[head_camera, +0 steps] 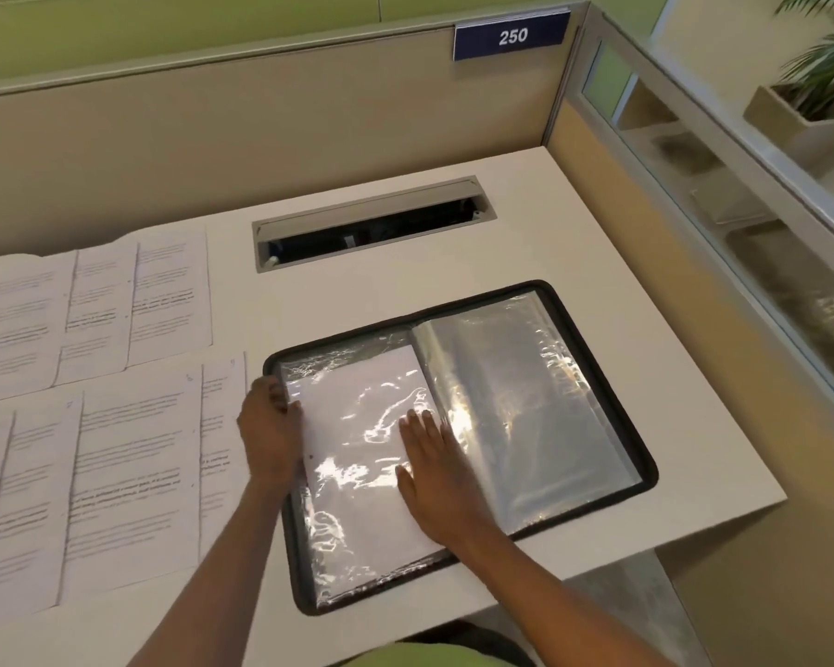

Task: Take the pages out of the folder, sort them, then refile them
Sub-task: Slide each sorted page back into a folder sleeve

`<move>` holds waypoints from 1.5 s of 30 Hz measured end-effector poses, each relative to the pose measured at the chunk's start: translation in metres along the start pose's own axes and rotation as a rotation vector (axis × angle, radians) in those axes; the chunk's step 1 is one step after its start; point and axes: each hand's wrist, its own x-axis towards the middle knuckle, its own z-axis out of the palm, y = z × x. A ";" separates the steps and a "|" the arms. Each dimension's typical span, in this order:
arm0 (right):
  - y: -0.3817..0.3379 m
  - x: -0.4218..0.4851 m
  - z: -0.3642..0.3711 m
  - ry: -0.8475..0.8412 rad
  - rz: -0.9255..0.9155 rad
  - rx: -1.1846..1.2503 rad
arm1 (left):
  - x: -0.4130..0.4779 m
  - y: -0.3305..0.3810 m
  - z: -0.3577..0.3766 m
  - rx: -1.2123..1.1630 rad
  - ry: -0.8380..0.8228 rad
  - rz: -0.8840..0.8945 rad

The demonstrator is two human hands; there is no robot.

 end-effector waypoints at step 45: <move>-0.446 0.327 0.121 0.056 -0.093 0.026 | 0.292 -0.292 -0.307 0.321 -0.042 0.220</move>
